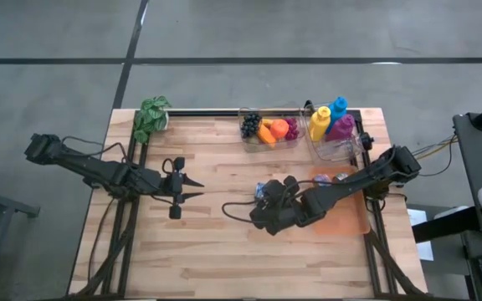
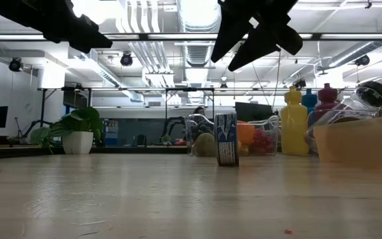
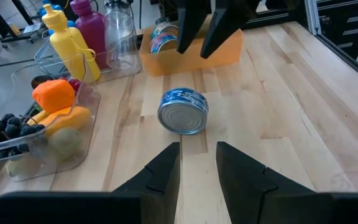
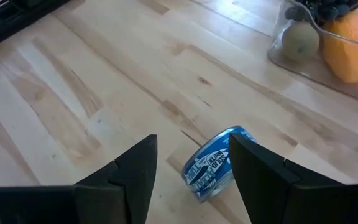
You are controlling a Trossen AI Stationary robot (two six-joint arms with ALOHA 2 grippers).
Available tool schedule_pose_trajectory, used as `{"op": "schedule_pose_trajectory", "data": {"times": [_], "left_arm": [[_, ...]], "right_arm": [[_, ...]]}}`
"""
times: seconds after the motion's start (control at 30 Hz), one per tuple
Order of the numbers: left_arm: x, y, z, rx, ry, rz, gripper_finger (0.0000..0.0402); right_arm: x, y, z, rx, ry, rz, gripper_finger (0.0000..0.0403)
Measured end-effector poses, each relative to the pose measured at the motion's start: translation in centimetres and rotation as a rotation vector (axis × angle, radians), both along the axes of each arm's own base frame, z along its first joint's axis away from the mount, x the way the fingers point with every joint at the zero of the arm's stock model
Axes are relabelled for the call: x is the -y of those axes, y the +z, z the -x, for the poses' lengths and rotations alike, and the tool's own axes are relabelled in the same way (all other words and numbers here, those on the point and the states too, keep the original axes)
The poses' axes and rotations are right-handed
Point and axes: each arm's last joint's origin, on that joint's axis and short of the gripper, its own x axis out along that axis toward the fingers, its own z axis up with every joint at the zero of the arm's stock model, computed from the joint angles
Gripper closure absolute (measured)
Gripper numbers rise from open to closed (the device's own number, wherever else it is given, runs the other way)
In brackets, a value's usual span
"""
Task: Pick & Place Food Item
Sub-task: Put the blue tuna can into the orange bin
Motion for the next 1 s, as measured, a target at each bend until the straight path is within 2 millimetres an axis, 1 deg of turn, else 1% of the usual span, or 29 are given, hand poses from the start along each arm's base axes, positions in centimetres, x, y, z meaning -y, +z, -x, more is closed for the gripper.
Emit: {"op": "schedule_pose_trajectory", "data": {"times": [0.17,0.27,0.33,0.47,0.6,0.77,1.0], "left_arm": [[0.0,0.0,0.0,0.0,0.0,0.0,0.0293],[0.0,0.0,0.0,0.0,0.0,0.0,0.0293],[0.0,0.0,0.0,-0.001,0.0,0.0,0.0293],[0.0,-0.1,0.0,-0.011,0.0,-0.003,0.0293],[0.0,-0.2,0.1,-0.026,0.0,-0.008,0.0293],[0.0,-0.3,0.1,-0.033,0.0,-0.01,0.0293],[0.0,-0.3,0.1,-0.035,0.0,-0.011,0.0293]], "right_arm": [[0.2,-0.6,0.2,0.013,-0.034,-0.018,0.0187],[0.2,-1.9,-0.3,0.026,-0.096,-0.022,0.0166],[0.3,-2.9,-0.5,0.005,-0.111,-0.005,0.0151],[0.2,-4.1,-1.3,0.015,-0.156,-0.017,0.012],[0.2,-5.5,-1.5,-0.009,-0.196,-0.021,0.0097],[0.3,-5.7,-1.4,0.011,-0.241,-0.031,0.0079],[0.8,-6.5,-1.8,0.001,-0.265,-0.009,0.0066]]}}
